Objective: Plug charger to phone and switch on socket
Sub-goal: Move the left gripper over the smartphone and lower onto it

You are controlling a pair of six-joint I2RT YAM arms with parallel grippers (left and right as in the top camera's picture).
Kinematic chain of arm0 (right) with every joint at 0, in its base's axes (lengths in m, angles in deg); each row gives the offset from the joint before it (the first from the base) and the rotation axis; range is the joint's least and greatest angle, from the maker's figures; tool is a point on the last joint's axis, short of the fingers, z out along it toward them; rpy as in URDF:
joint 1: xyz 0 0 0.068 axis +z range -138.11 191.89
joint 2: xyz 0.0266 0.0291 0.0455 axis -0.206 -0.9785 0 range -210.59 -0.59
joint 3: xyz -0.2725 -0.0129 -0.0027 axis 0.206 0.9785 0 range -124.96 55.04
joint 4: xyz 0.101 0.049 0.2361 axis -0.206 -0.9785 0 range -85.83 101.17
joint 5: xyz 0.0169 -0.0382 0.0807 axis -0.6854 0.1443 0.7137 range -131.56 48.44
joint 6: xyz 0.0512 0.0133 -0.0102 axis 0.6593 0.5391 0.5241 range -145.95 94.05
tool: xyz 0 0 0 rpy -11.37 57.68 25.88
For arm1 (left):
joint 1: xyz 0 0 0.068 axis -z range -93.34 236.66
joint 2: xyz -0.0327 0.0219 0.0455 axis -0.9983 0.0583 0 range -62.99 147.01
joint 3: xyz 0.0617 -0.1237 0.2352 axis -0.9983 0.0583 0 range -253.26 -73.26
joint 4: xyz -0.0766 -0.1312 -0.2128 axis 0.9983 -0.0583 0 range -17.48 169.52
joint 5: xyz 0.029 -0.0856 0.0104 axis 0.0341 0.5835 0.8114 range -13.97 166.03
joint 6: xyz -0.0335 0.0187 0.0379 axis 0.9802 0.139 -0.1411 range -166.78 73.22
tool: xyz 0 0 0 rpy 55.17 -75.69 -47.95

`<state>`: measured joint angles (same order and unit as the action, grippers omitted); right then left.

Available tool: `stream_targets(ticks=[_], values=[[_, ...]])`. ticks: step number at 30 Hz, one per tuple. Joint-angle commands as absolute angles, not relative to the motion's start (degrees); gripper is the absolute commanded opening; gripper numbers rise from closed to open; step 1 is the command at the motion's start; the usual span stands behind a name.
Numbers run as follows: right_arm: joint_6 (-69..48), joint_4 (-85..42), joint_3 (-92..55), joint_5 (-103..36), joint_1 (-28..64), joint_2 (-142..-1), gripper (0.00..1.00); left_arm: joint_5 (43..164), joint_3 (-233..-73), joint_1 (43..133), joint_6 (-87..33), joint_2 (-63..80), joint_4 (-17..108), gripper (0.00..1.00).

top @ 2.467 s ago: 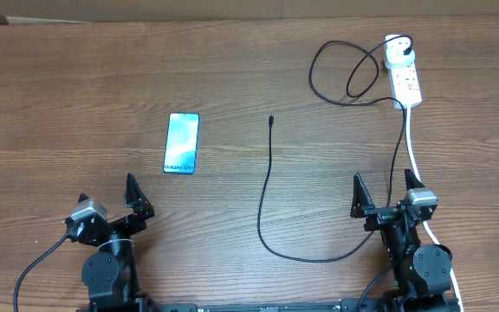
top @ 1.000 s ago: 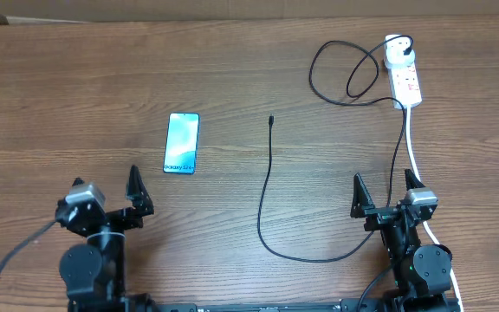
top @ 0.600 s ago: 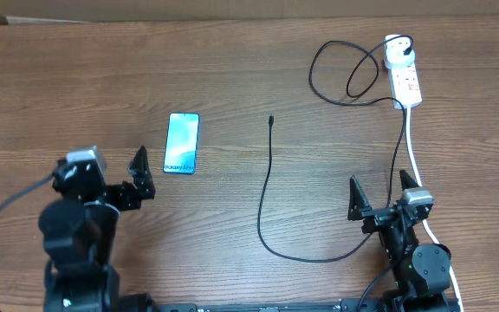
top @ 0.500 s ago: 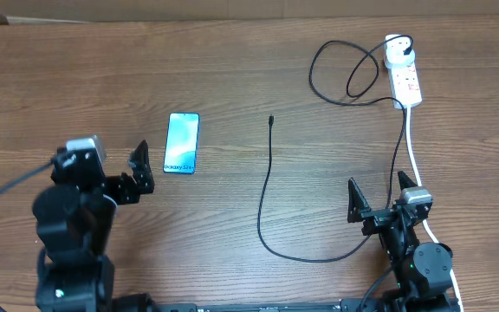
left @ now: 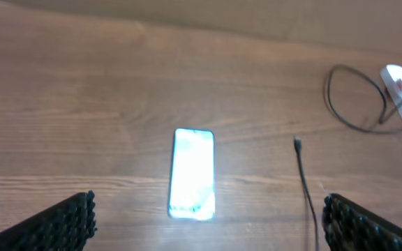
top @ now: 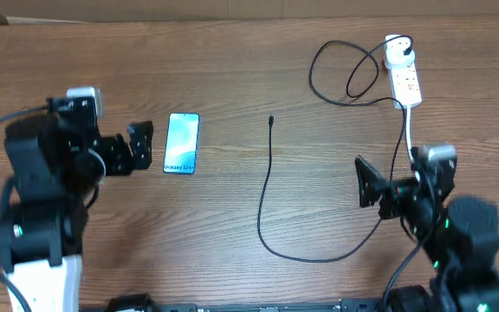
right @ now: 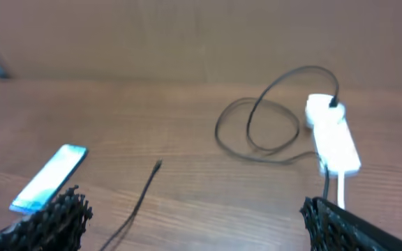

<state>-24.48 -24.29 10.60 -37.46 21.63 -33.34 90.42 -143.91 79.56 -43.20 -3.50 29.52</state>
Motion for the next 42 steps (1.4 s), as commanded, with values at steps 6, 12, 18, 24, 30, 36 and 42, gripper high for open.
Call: stream_targets(ticks=[6, 12, 18, 24, 30, 36, 42], values=[[-24.28, -43.20, -14.54, -30.81, 21.41, -53.98, 1.00, 87.12, -161.77, 87.69, -50.24, 12.67, 15.31, 1.00], [-24.30, -54.71, -26.47, -29.87, 21.41, -64.44, 1.00, 82.62, -166.40, 93.33, -50.74, 21.54, 10.70, 1.00], [-24.26, -55.65, -27.19, -28.56, 21.41, -68.16, 1.00, 85.22, -166.40, 93.81, -50.48, 28.39, 11.42, 1.00], [-24.28, -55.85, -27.15, -28.58, 21.41, -69.19, 1.00, 84.17, -166.40, 93.99, -49.52, 36.19, 13.59, 1.00], [-24.30, -55.87, -27.04, -28.61, 21.41, -69.47, 1.00, 81.13, -166.42, 94.16, -43.71, 44.52, 15.82, 0.96], [-24.30, -56.05, -27.04, -28.61, 21.41, -69.52, 1.00, 75.47, -166.40, 94.29, -43.33, 49.26, 17.52, 0.95], [-24.30, -56.31, -27.04, -29.04, 21.41, -69.52, 1.00, 71.58, -166.40, 95.50, -41.98, 53.54, 17.89, 0.96]])
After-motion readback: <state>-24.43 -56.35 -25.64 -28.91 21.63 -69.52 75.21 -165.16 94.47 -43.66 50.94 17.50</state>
